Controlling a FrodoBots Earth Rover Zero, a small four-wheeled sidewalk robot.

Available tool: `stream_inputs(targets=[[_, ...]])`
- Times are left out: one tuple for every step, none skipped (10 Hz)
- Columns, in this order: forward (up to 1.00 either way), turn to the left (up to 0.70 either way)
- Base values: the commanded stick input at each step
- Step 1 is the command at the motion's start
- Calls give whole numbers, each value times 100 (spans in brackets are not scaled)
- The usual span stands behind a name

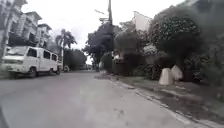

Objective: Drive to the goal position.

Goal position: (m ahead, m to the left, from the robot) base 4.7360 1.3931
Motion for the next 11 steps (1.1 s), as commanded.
stream_inputs(targets=[[50,0],[50,0],[50,0],[50,0],[50,0],[50,-37],[50,-50],[50,-12],[50,19],[50,45],[50,50]])
